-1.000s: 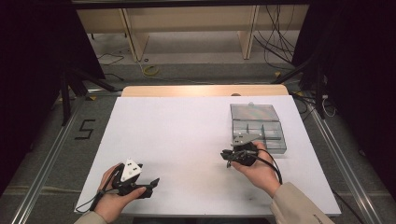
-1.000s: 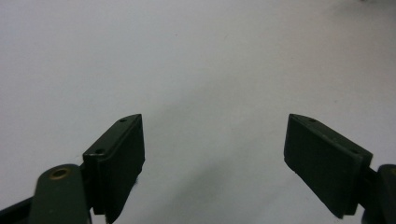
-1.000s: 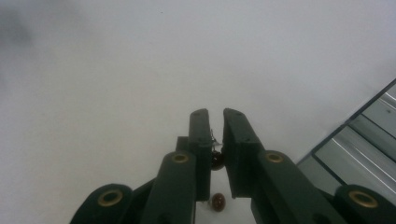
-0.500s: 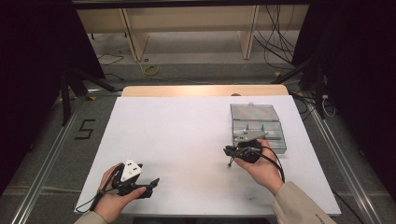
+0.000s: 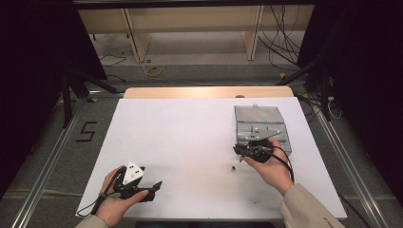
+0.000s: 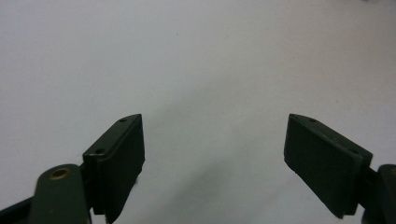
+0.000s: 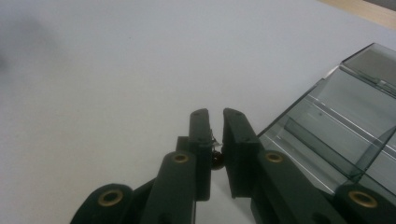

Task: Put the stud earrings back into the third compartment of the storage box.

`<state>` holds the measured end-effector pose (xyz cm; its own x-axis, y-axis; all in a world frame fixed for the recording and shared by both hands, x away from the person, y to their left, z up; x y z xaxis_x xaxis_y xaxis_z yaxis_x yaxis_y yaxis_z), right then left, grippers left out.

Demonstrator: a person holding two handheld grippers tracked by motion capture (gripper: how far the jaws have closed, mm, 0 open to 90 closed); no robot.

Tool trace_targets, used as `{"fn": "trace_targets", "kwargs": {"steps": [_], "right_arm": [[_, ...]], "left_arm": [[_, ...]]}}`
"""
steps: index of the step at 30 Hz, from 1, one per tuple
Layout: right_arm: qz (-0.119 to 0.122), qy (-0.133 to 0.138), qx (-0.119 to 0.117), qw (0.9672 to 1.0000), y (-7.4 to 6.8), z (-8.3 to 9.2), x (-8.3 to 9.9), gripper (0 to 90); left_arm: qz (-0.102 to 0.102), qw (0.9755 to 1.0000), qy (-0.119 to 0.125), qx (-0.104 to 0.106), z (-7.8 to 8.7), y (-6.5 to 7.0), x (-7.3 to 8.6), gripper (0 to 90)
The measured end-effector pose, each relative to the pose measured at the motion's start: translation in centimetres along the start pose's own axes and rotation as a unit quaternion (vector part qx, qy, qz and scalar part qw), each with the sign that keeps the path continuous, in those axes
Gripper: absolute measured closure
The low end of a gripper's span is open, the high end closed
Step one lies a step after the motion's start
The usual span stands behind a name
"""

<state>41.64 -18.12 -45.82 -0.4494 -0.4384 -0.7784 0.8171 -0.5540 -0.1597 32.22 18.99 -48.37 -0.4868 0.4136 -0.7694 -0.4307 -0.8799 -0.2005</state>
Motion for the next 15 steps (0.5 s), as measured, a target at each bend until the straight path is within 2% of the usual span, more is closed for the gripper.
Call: {"fn": "trace_targets", "kwargs": {"steps": [10,15], "right_arm": [[-0.007,0.014,0.018,0.9997,1.0,1.0,-0.2,82.4],[-0.003,0.012,0.033,0.9994,1.5,1.4,-0.1,82.5]], "left_arm": [[0.001,1.0000,0.000,0.000,0.0,0.0,0.0,20.0],[0.000,1.0000,0.001,-0.001,-0.1,0.1,0.0,20.0]]}}
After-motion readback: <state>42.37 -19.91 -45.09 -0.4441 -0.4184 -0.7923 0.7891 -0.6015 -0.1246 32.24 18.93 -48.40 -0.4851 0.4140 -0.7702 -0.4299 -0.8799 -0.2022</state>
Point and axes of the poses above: each handheld gripper's, and its own axes: z roughly backward along the jaws, x roughly out of its underside, y roughly to its right, the point moved 3 cm from there along -z, roughly forward along the jaws, and after that the axes turned 13 degrees about -x, right-handed, at the moved point
